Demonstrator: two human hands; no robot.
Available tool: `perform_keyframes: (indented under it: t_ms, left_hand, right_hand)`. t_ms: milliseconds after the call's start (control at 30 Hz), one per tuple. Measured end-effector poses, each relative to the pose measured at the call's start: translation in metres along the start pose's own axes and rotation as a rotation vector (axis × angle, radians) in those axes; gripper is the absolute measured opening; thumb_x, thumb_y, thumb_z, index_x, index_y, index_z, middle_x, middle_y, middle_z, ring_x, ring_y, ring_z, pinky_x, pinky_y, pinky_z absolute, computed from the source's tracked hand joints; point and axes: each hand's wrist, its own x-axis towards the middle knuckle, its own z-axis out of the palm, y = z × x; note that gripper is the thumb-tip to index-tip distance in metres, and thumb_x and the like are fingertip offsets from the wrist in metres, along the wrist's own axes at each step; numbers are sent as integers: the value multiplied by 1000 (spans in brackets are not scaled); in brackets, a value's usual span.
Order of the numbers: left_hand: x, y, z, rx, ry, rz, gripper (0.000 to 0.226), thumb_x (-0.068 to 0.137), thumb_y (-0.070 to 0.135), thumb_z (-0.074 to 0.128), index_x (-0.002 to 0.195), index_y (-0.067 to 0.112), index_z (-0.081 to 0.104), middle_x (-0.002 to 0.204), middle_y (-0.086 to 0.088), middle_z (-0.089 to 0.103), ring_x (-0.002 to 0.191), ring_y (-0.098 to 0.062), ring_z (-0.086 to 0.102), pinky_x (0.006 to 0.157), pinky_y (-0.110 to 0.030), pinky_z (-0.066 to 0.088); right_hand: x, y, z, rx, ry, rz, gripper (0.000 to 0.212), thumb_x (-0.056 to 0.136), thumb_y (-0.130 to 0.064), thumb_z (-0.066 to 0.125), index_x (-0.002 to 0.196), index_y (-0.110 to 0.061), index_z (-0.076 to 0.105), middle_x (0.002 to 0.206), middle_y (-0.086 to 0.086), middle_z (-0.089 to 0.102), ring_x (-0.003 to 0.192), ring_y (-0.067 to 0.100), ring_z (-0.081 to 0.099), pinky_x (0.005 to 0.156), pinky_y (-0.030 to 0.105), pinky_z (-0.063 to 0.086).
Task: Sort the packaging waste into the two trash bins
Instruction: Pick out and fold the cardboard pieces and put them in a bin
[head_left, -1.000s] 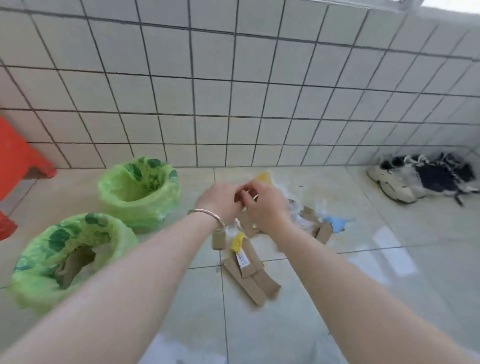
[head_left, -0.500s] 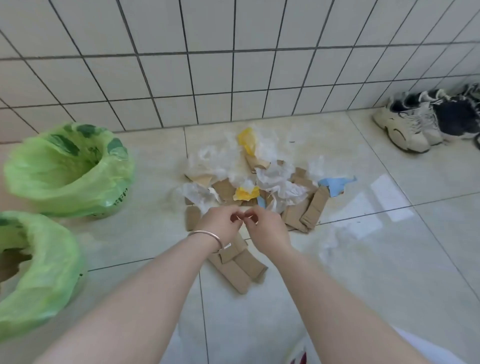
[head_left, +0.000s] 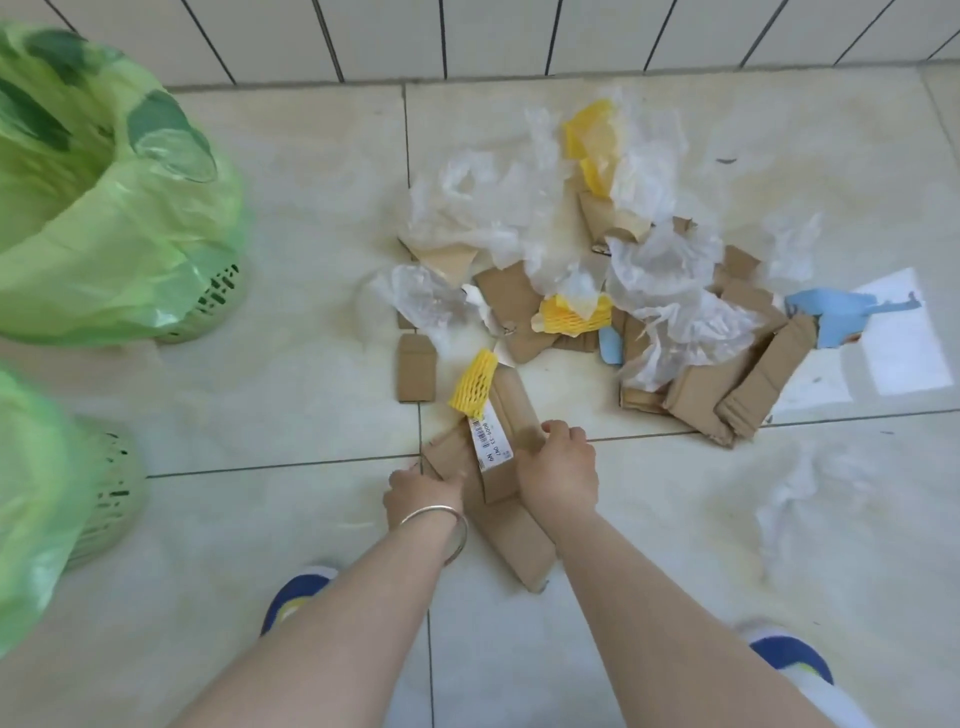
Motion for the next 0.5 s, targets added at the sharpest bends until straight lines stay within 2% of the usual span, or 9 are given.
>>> perform_keyframes:
  t_ms: [100,233,400,500]
  left_hand:
    - [7,2,17,-77,5,-9,65,78,36,67,131,5,46,132,-15,54,123,-32,51,98,-35,42]
    - [10,8,23,-115,-5,6,65,81,35,67,130,1,41,132,-18,54,121,-35,52,96,-36,41]
    - [13,11,15,-184,-12,72,60,83,43,63,125,1,50,129,-17,57,120,-34,53,98,-36,43]
    - [10,17,10,-235,-71,95,55,84,43,62,118,1,55,126,-16,60,115,-34,56,96,-37,43]
  right_hand:
    - [6,-2,8,-46,14,3,47,90,-30,54,132,-14,40,132,7,41,125,28,38,93,41,41]
    - [8,-1,16,-18,-6,2,48,87,-33,59,128,-14,42,129,7,45,124,28,39,94,40,40]
    - [6,-2,16,218,-170,38,48,86,-32,62,125,-12,45,126,10,47,120,29,46,103,37,38]
    - [0,-1,12,345,-202,82,47,84,-31,64,123,-11,45,124,9,48,114,25,51,98,37,43]
